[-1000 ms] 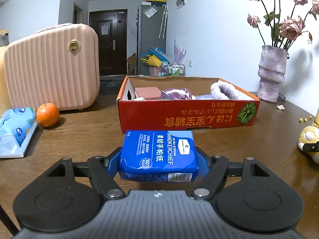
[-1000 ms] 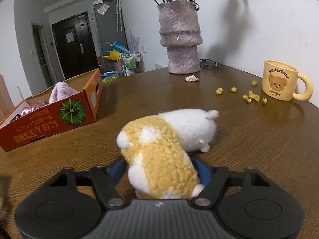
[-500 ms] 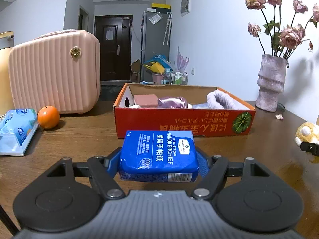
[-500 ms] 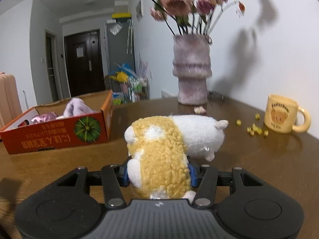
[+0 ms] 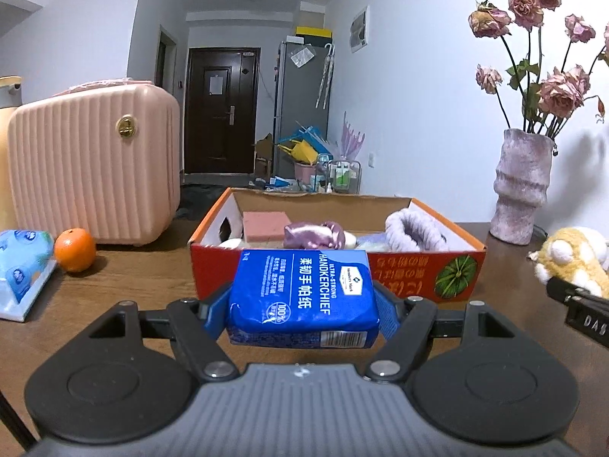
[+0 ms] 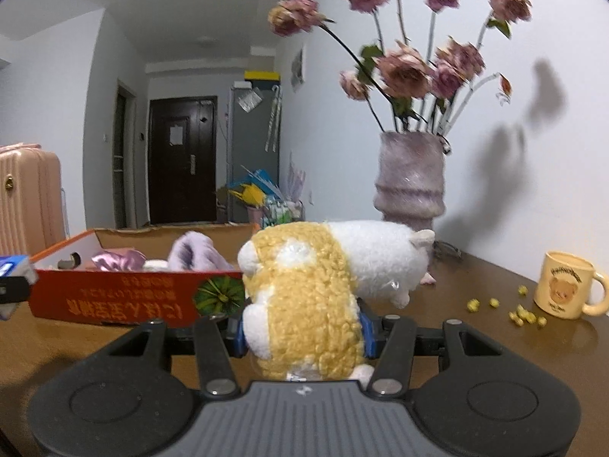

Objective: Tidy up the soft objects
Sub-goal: 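Carry the blue tissue pack and plush hamster in both tools over the box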

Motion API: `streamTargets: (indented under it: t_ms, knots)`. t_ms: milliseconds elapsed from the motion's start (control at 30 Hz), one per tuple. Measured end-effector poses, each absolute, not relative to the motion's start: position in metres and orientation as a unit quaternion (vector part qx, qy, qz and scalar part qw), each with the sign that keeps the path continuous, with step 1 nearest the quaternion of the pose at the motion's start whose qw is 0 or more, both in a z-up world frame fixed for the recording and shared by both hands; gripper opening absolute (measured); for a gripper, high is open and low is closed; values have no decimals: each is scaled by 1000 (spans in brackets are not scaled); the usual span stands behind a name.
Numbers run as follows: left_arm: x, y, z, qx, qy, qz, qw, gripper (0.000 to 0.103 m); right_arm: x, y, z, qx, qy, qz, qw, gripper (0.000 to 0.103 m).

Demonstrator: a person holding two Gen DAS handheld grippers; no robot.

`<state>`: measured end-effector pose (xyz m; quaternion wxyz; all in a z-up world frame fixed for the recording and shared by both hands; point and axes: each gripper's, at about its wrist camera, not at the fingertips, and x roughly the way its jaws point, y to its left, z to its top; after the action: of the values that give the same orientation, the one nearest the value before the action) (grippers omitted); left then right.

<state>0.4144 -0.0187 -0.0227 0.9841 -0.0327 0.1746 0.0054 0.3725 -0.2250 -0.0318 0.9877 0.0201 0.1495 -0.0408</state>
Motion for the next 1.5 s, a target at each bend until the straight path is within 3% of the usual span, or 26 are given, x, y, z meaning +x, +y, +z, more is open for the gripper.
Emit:
streamTargets:
  t_ms: [633,1500]
  knots:
    - [488,-12,-12,-81,147,57,984,74,432,-164,-21,-6,73,15,997,51]
    - [572,10,-12,-73,138,96,983,75,534,-116,-20,-25,56,80,995,51]
